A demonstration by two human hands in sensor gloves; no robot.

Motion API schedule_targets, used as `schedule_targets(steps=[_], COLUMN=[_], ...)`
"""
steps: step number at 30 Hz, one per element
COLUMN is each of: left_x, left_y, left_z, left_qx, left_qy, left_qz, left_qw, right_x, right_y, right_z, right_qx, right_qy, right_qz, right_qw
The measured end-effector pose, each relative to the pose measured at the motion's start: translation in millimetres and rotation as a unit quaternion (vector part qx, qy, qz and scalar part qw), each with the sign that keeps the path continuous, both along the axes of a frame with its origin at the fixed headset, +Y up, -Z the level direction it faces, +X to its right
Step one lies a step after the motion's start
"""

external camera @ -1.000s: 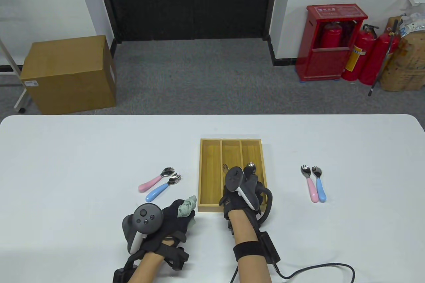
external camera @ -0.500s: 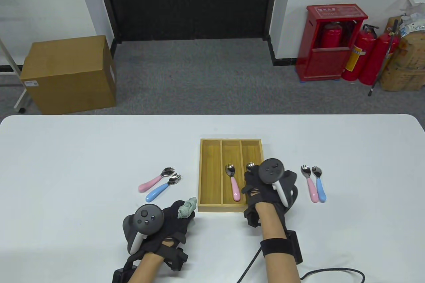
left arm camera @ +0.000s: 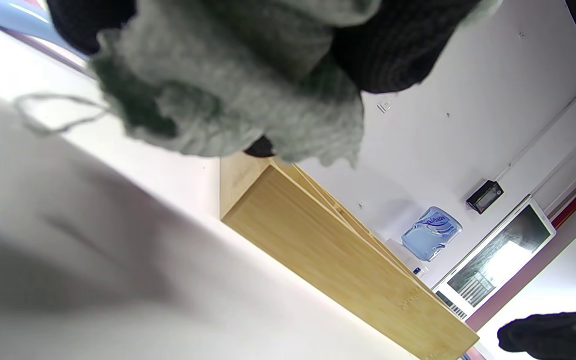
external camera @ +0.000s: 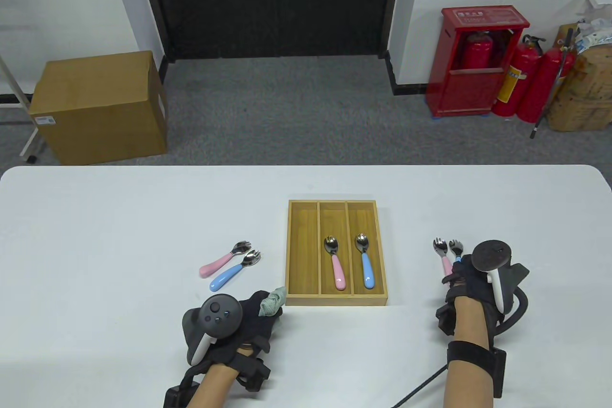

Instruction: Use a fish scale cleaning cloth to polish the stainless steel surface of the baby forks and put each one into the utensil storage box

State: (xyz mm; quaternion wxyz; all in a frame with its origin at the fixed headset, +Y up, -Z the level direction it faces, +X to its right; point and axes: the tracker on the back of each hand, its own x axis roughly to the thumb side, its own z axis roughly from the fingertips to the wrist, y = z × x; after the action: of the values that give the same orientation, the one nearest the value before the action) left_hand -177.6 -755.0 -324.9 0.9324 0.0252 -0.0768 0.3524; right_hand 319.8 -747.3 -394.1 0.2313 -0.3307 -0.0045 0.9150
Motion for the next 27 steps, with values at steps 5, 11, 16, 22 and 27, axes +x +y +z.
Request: schedule_targets(steps=[5, 11, 16, 22, 27], left_x=[0, 0, -2, -4, -5], left_y=[0, -1, 1, 0, -1], left_z=[1, 1, 1, 0, -1], left_qx=[-0.001, -0.007, -0.007, -0.011, -0.016], left_qy=[-0.005, -0.014, -0.013, -0.010, -0.010], left_qz=[0.008, 0.016, 0.027, 0.032, 0.036], left_qw=[1.000, 1.000, 1.000, 0.999, 0.999], right_x=[7, 9, 14, 19, 24], right_y=[-16, -23, -30, -37, -36], right_z=[2, 4, 6, 7, 11], right_qx=[-0.013, -0.021, -0.033, -0.031, 0.003], right_qy=[0.001, -0.003, -0.015, -0.019, -0.010], right_qz=[0.005, 0.018, 0.018, -0.011, -0.043], right_qw=[1.000, 1.000, 0.999, 0.999, 0.999])
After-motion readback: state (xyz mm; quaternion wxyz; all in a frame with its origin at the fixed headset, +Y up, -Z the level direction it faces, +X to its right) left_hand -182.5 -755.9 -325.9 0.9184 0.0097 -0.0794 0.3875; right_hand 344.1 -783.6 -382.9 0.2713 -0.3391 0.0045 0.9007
